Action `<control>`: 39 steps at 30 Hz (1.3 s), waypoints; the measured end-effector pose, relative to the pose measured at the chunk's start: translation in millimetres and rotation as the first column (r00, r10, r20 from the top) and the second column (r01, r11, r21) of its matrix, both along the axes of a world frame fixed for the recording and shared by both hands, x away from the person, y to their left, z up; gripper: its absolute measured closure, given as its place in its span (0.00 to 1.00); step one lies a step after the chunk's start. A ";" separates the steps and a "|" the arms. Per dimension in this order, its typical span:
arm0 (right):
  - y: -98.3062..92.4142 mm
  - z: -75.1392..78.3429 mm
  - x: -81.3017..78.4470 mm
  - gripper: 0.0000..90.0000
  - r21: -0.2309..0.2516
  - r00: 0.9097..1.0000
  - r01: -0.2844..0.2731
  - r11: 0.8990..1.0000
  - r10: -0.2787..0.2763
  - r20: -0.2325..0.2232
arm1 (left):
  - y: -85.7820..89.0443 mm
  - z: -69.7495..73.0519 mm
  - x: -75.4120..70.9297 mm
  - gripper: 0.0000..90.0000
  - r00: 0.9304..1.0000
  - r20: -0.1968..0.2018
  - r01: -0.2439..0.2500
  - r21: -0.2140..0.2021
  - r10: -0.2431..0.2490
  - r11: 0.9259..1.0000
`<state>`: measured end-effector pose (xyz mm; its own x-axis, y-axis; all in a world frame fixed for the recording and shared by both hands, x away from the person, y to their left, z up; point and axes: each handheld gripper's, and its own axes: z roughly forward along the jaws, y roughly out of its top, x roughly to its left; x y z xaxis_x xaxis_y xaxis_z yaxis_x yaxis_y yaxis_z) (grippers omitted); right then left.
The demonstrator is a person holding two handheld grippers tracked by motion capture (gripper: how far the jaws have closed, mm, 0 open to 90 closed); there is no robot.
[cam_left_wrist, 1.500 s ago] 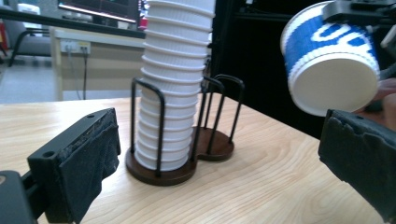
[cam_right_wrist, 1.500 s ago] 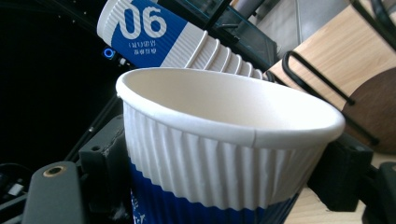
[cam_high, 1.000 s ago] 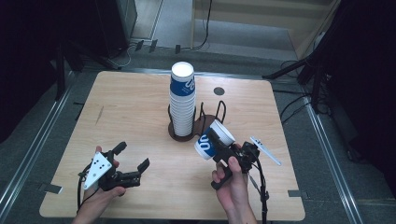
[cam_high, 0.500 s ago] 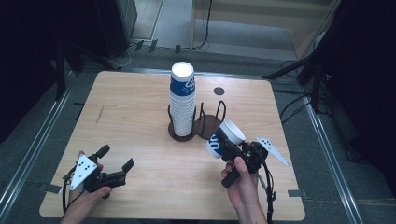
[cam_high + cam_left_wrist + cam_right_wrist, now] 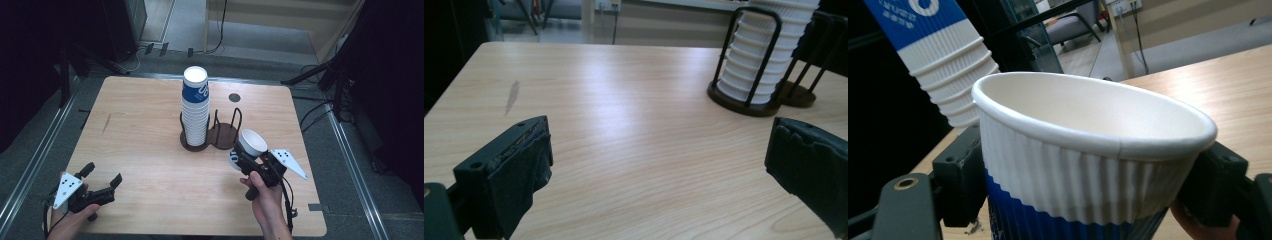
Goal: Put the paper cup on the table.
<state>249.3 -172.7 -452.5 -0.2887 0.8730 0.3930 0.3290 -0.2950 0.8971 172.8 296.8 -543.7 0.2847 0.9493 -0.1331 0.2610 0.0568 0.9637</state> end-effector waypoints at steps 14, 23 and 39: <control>-13.5 -17.4 11.8 0.21 -0.146 0.990 0.099 0.984 -0.084 0.111 | 16.3 -8.4 3.9 0.00 0.996 -0.054 -0.072 0.051 0.075 0.996; -23.8 -28.3 24.8 0.21 -0.196 0.980 0.159 0.968 -0.131 0.149 | 20.5 -8.4 4.5 0.00 0.995 -0.060 -0.083 0.036 0.085 0.996; -32.8 -51.7 47.4 0.21 -0.295 0.964 0.238 0.925 -0.187 0.191 | 18.8 -8.3 5.2 0.00 0.993 -0.064 -0.091 0.050 0.094 0.995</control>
